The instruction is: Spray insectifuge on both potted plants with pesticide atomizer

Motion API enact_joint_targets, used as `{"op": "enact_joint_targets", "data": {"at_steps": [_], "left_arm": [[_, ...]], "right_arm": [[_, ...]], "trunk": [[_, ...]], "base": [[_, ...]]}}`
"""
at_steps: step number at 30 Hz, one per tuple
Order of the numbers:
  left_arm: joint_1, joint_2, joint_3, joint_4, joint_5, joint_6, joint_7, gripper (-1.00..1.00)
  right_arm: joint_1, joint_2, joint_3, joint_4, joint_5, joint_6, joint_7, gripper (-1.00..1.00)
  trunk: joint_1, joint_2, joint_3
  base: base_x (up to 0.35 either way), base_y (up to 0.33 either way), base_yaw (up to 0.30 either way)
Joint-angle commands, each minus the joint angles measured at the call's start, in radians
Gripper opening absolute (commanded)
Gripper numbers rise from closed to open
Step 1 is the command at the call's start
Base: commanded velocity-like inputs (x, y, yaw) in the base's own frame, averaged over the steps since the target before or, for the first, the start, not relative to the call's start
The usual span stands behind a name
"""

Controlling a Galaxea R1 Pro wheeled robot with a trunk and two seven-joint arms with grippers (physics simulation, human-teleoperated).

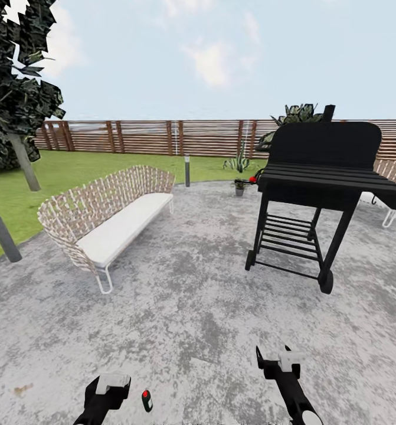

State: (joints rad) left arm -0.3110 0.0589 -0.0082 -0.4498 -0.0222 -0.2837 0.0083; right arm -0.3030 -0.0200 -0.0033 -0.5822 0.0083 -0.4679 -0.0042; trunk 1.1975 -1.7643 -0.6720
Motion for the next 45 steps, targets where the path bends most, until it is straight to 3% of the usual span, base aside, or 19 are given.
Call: {"op": "enact_joint_targets", "data": {"at_steps": [1, 29, 35, 45], "left_arm": [[0.0, 0.001, -0.001, 0.0, -0.002, -0.003, 0.001, 1.0], [-0.006, 0.006, 0.002, 0.0, -0.002, 0.001, 0.001, 1.0], [-0.119, 0.012, 0.001, 0.062, -0.001, 0.009, 0.001, 1.0], [-0.133, 0.002, 0.0, 0.124, -0.004, -0.002, 0.001, 1.0]], "right_arm": [[-0.001, 0.0, 0.0, 0.001, 0.001, -0.003, 0.0, 1.0], [-0.001, 0.0, 0.0, 0.001, 0.001, -0.003, 0.0, 1.0], [-0.001, 0.0, 0.002, 0.0, 0.001, -0.002, 0.001, 1.0], [-0.001, 0.0, 0.001, -0.001, 0.001, -0.002, 0.0, 1.0]], "trunk": [[0.004, -0.008, -0.006], [0.111, -0.204, -0.136], [0.134, -0.246, -0.159], [0.172, -0.316, -0.199]], "base": [[0.0, 0.0, -0.172], [0.0, 0.0, -0.14], [0.0, 0.0, -0.023], [0.0, 0.0, -0.001]]}}
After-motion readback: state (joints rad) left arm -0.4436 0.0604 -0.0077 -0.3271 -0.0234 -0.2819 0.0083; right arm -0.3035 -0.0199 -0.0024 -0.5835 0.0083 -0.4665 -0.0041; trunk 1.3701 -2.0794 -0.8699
